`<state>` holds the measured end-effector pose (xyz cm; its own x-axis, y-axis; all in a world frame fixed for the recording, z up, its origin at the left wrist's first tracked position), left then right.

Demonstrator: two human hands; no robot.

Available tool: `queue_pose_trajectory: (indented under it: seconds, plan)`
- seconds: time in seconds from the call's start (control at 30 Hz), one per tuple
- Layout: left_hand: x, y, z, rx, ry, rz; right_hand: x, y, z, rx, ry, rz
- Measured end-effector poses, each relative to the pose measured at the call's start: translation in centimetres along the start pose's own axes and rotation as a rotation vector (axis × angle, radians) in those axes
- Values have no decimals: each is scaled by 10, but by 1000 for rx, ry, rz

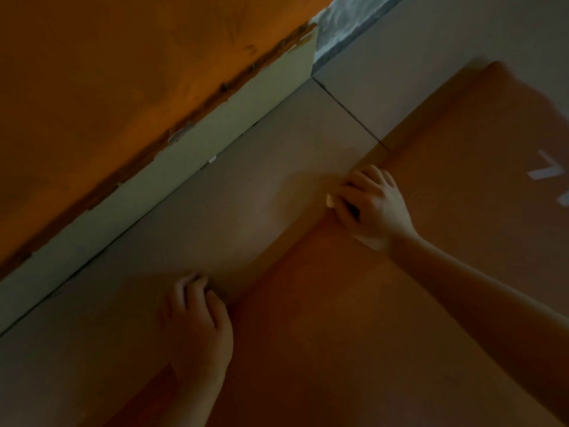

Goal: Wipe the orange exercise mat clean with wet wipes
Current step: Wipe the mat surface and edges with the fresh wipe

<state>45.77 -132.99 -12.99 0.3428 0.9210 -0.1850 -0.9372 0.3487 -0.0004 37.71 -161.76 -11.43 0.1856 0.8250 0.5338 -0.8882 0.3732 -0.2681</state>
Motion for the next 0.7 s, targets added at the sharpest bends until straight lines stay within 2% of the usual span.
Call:
queue_pose_trajectory:
  seconds: [0.17, 0.3, 0.4, 0.53, 0.7]
  plan:
    - [-14, -2, 8, 1, -49, -7, -2, -1, 2, -8, -20, -32]
    - [-101, -22, 1, 19, 98, -85, -5, -3, 2, 6, -27, -36]
    - [-158, -28, -14, 45, 69, -21, -5, -1, 2, 19, -26, -57]
    - [-162, -27, -27, 16, -66, 0, -7, -2, 1, 34, -27, -72]
    - [-164, -25, -28, 26, -87, -37, -6, -1, 1, 5, -35, -93]
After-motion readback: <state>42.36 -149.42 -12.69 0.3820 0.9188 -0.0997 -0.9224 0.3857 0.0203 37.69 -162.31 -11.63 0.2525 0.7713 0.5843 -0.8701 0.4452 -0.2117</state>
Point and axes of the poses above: each hand's wrist, its own y-axis away from the middle knuckle, its own z-axis out of the back of the hand, x = y × z, the point moved 4 cm from there along -y, towards the middle knuckle, and after that the axes turned 14 degrees about -y, right-handed, at the moved point
